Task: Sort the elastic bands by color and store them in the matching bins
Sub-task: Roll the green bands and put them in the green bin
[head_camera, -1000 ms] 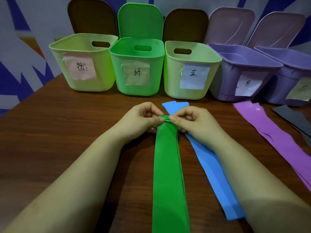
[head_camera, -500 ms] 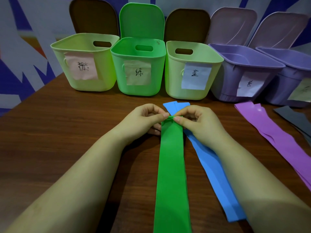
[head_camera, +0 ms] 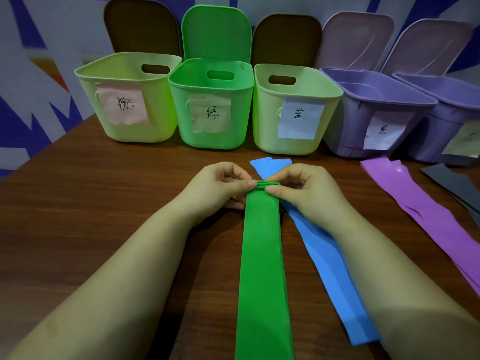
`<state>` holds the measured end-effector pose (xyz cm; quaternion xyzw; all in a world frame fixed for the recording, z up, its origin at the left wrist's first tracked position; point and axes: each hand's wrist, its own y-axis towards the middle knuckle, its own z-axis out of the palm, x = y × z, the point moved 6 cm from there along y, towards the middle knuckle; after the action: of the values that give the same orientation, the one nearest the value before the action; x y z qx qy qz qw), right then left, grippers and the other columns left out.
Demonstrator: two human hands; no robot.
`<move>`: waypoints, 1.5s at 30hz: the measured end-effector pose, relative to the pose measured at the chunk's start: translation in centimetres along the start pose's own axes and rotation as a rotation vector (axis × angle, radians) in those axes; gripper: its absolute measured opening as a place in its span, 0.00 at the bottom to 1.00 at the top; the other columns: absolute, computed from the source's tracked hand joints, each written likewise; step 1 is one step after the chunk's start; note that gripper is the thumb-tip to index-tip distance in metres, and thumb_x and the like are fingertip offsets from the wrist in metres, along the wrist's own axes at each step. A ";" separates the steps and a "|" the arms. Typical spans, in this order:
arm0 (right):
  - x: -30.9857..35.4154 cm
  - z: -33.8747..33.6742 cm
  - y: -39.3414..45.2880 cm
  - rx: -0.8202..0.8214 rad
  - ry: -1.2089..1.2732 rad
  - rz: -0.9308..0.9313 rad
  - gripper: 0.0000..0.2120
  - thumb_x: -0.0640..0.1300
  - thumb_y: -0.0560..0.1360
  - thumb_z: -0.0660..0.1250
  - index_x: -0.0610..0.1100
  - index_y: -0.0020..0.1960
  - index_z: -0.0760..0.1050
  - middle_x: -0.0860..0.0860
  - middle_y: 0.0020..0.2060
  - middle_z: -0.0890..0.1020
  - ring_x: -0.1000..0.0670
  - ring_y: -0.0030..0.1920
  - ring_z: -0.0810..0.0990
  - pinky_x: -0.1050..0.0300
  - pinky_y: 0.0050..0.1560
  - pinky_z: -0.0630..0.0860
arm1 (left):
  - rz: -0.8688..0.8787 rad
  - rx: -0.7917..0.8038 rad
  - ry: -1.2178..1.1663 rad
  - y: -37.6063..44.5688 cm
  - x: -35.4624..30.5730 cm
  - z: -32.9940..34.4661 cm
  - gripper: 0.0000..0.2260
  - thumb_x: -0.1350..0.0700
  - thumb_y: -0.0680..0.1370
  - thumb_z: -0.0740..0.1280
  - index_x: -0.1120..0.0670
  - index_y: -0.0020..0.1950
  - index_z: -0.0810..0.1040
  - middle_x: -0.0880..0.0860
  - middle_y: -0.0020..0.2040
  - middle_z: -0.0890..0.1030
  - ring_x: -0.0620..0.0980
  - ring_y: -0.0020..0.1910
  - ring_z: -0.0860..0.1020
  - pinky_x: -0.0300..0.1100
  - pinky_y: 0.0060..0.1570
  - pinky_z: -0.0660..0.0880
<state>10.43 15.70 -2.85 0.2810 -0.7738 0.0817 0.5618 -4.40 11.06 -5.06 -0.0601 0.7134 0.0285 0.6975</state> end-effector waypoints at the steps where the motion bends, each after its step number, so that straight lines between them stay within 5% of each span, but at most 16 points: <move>1: 0.0 0.0 0.0 0.002 0.002 0.001 0.10 0.33 0.69 0.73 0.48 0.40 0.80 0.49 0.38 0.84 0.52 0.40 0.82 0.56 0.48 0.79 | 0.004 0.004 0.000 0.0 0.0 0.0 0.04 0.63 0.74 0.69 0.57 0.41 0.76 0.52 0.32 0.79 0.44 0.30 0.78 0.42 0.38 0.80; 13: 0.0 -0.1 -0.2 -0.025 0.037 0.029 0.02 0.42 0.70 0.73 0.44 0.39 0.80 0.46 0.36 0.84 0.53 0.37 0.80 0.58 0.40 0.79 | 0.050 0.044 -0.037 -0.4 -0.7 0.3 0.06 0.68 0.74 0.68 0.59 0.41 0.75 0.49 0.29 0.80 0.42 0.30 0.79 0.35 0.32 0.78; 21: -0.2 0.2 -0.1 0.014 0.037 0.054 0.07 0.34 0.68 0.73 0.44 0.40 0.78 0.36 0.42 0.83 0.48 0.40 0.80 0.56 0.44 0.78 | 0.002 0.054 -0.016 -0.4 -0.3 0.3 0.07 0.68 0.72 0.69 0.58 0.40 0.75 0.54 0.34 0.79 0.44 0.32 0.80 0.35 0.34 0.78; 32: -0.4 0.1 -0.1 0.026 0.070 0.078 0.09 0.32 0.67 0.74 0.44 0.38 0.77 0.49 0.36 0.83 0.55 0.38 0.82 0.64 0.44 0.79 | -0.025 0.067 -0.026 -0.5 -0.3 0.6 0.06 0.68 0.72 0.70 0.58 0.39 0.76 0.52 0.33 0.80 0.43 0.32 0.80 0.34 0.35 0.79; 39: -0.5 0.2 -0.2 0.062 0.013 0.099 0.10 0.34 0.67 0.75 0.46 0.43 0.78 0.48 0.39 0.82 0.51 0.41 0.80 0.56 0.50 0.79 | -0.041 0.079 -0.030 -0.3 0.0 0.4 0.11 0.71 0.70 0.70 0.57 0.44 0.74 0.53 0.34 0.78 0.45 0.33 0.80 0.36 0.36 0.80; 45: -0.7 0.2 -0.3 0.110 -0.003 0.140 0.05 0.36 0.69 0.74 0.44 0.42 0.80 0.46 0.33 0.80 0.53 0.33 0.79 0.60 0.38 0.78 | -0.039 0.107 -0.011 -0.2 0.0 0.3 0.11 0.71 0.70 0.70 0.57 0.45 0.75 0.53 0.36 0.78 0.47 0.36 0.80 0.39 0.41 0.80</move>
<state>10.60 15.59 -3.63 0.2564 -0.7868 0.1627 0.5374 -4.06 10.87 -5.06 -0.0363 0.7088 -0.0228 0.7041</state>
